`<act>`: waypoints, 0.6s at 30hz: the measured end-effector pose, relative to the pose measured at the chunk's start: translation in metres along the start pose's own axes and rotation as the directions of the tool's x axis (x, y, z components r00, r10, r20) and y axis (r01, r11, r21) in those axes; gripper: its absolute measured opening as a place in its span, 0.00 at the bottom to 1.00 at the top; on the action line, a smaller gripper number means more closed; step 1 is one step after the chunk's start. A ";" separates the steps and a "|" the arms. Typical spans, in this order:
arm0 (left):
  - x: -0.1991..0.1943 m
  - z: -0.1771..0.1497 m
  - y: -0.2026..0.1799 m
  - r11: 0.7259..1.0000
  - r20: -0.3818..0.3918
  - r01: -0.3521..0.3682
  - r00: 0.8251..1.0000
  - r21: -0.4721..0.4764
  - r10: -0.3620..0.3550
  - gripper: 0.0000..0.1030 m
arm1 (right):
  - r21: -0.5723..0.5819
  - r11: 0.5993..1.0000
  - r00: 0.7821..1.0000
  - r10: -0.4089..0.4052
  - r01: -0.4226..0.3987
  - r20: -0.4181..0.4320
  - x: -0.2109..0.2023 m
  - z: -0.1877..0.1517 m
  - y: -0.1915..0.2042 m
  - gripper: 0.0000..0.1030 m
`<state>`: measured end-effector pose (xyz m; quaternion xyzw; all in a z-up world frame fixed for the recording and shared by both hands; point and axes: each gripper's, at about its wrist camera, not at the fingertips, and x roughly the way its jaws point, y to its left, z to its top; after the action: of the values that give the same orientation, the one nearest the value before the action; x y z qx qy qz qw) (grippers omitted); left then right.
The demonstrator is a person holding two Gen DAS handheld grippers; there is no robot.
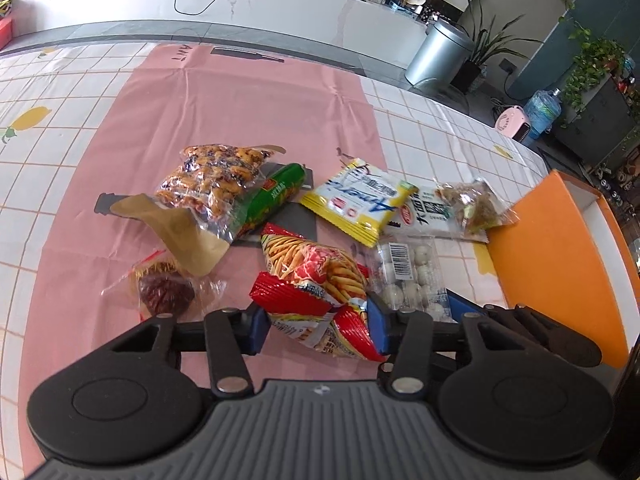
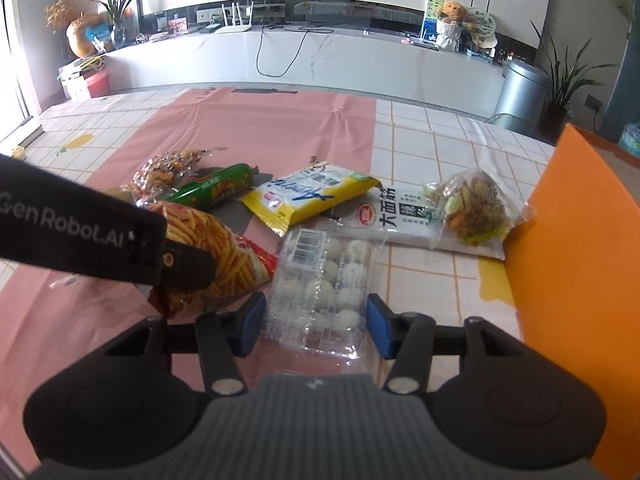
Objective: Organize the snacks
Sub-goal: 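Carry the fries-snack bag with the left tool while the right tool carries the egg-tart tray to the box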
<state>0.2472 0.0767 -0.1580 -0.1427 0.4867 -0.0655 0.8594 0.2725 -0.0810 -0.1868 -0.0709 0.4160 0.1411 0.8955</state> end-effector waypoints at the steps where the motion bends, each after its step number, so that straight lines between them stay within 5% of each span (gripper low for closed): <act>1: -0.003 -0.002 -0.001 1.000 -0.001 0.004 1.000 0.002 -0.004 0.52 | 0.005 1.000 1.000 0.004 -0.004 -0.004 -0.004 -0.001 -0.001 0.50; 10: -0.063 -0.022 -0.017 0.999 0.100 0.052 0.994 -0.009 -0.051 0.52 | 0.040 0.999 1.000 0.007 -0.008 0.019 -0.068 -0.017 -0.015 0.50; 18: -0.116 -0.032 -0.052 0.994 0.177 0.097 0.979 0.054 -0.105 0.53 | 0.055 0.998 0.992 -0.016 0.010 0.123 -0.154 -0.028 -0.031 0.50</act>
<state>0.1611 0.0505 -0.0630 -0.1530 0.3976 -0.1069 0.8984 0.1676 -0.1475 -0.0870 -0.0406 0.3631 0.1282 0.9220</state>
